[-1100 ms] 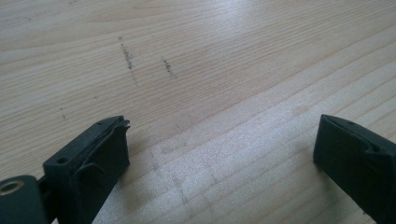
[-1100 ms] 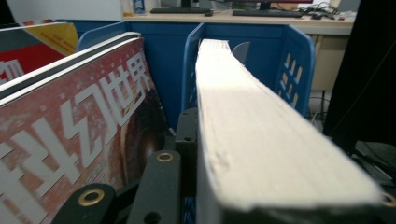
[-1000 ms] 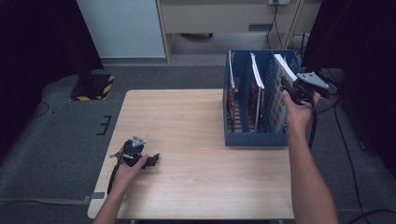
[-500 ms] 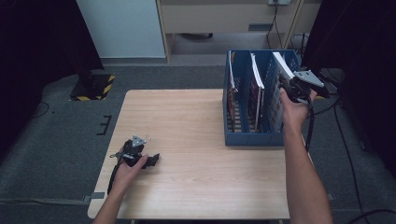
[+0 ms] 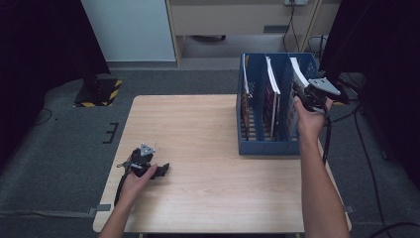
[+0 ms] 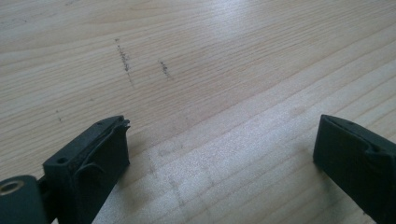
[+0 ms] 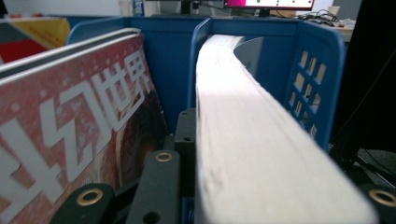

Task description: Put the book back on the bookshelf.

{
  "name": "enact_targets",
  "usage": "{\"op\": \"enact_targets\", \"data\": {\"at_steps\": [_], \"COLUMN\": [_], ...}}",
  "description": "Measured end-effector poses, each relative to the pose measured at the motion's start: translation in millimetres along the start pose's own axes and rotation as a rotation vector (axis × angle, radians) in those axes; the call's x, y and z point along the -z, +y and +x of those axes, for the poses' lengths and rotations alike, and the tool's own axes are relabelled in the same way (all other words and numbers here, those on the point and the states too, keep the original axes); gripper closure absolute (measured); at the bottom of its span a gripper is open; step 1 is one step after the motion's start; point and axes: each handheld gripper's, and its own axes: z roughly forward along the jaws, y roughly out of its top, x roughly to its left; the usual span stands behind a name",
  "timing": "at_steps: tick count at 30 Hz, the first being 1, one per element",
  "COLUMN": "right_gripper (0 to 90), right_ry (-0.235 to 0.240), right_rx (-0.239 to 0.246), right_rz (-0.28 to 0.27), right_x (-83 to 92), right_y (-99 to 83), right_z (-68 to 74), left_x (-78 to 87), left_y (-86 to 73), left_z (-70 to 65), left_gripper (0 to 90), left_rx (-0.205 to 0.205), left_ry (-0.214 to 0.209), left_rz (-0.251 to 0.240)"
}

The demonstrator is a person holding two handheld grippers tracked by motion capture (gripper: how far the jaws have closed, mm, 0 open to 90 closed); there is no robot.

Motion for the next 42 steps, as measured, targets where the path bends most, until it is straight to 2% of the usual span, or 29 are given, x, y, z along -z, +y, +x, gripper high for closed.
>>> {"op": "enact_targets", "data": {"at_steps": [9, 13, 32, 34, 38, 40, 41, 42], "right_gripper": [71.9, 66.8, 57.1, 59.9, 71.1, 72.8, 72.8, 73.2], "right_ry": [0.010, 0.024, 0.046, 0.043, 0.022, 0.002, 0.002, -0.004], "right_rx": [0.009, 0.014, 0.001, 0.013, 0.054, 0.097, 0.097, 0.119], "right_rz": [0.008, 0.015, 0.018, 0.021, 0.027, 0.035, 0.035, 0.046], "right_x": [3.4, 5.3, 9.8, 10.1, 11.5, 12.1, 12.1, 12.8], "right_y": [-2.8, -2.2, 1.2, 1.1, 2.3, 3.7, 3.7, 5.1], "right_z": [0.1, 1.6, 0.8, 1.0, 2.0, 3.3, 3.3, 3.5], "left_x": [0.0, 0.0, 0.0, 0.0, 0.0, 0.0, 0.0, 0.0], "left_y": [0.1, 0.1, 0.0, 0.1, 0.0, 0.1, 0.1, 0.1], "left_z": [0.0, 0.0, 0.0, 0.0, 0.0, 0.0, 0.0, 0.0], "left_gripper": [2.4, 2.5, 2.5, 2.5, 2.5, 2.5, 2.5, 2.5], "left_rx": [0.001, 0.001, 0.000, 0.001, 0.000, 0.000, 0.000, 0.001], "left_ry": [0.000, 0.000, 0.000, -0.001, 0.000, 0.000, 0.000, -0.001], "left_rz": [0.001, 0.001, 0.000, 0.001, 0.000, 0.001, 0.001, 0.001]}}
